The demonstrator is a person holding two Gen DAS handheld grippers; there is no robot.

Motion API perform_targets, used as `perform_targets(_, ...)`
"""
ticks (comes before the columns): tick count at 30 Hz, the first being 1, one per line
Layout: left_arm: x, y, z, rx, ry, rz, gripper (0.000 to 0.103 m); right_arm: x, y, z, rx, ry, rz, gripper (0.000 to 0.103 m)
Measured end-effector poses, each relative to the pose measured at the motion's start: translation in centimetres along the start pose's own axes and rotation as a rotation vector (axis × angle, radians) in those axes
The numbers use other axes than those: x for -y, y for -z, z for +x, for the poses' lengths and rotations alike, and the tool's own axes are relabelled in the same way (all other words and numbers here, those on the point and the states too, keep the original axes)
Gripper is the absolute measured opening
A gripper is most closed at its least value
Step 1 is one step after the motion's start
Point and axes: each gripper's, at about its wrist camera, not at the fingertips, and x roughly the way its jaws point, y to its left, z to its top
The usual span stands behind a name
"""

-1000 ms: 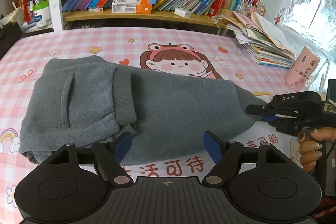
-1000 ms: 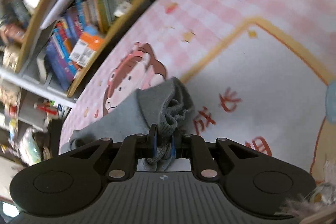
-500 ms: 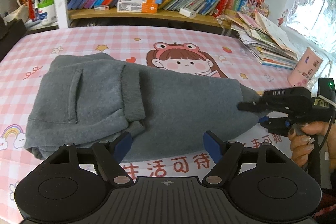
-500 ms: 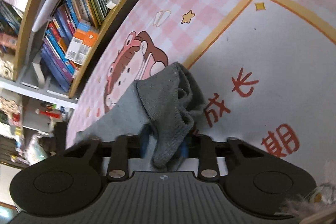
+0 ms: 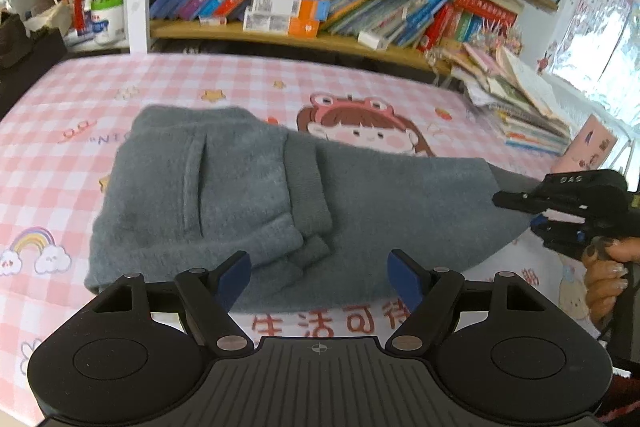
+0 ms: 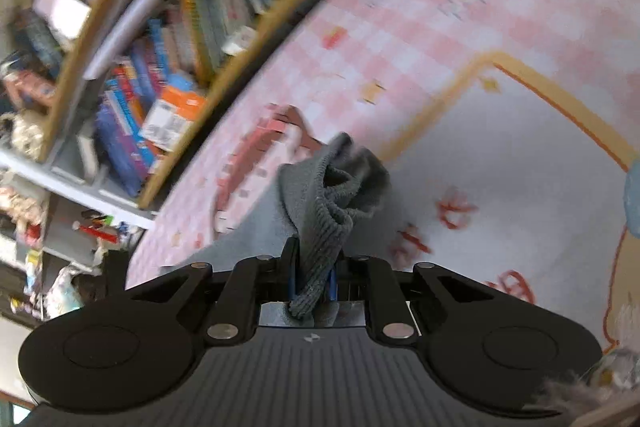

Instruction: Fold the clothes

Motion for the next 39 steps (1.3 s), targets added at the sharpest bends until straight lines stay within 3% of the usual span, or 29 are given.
perform_targets(10,-6.6,-1.1,-2.6,0.138,-0.027,-0.105,0.077,-12.3,2.5,-2.1,0.083,-0.214,-0.286,0.013)
perform_targets(16,-12.6,-1.3,-4.1,0.171,-0.035,-0.205,0.077,-20.7,8.0,-0.6,0.051,-0.286,-0.579,0.013)
perform_targets(20,-16.1,-1.1,-4.8,0.173,-0.035,-0.244,0.077,-24.6,12.0,1.9,-0.019,-0.281,-0.716,0.013)
perform_targets(30,-22.7,-0.7,-5.6,0.185,-0.037,-0.314,0.077,-28.3,18.7,8.3,-0.162,-0.14,-0.906,0.018)
perform_targets(36,-24.0,-1.5,-5.2,0.213,-0.003,-0.326,0.077,-27.8,20.6,10.6,-0.315,-0.129,-0.919,0.04)
perform_targets(39,-23.5,-2.1,-4.7,0.226,0.025,-0.298,0.077,-27.8,20.4,9.3,-0.281,-0.164,-0.916,0.047)
